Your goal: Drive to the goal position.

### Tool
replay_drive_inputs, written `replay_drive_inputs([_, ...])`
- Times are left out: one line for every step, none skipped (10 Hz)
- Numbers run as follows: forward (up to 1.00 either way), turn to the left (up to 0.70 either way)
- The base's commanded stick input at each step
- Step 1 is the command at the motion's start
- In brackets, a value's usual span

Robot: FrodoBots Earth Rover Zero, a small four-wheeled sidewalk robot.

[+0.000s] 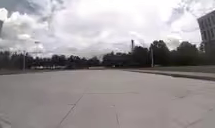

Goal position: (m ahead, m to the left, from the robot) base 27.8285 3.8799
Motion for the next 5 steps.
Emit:
replay_drive_inputs([1.0,0.02])
replay_drive_inputs([1.0,0.02])
replay_drive_inputs([1.0,0.02])
replay_drive_inputs([1.0,0.02])
replay_drive_inputs([1.0,0.02])
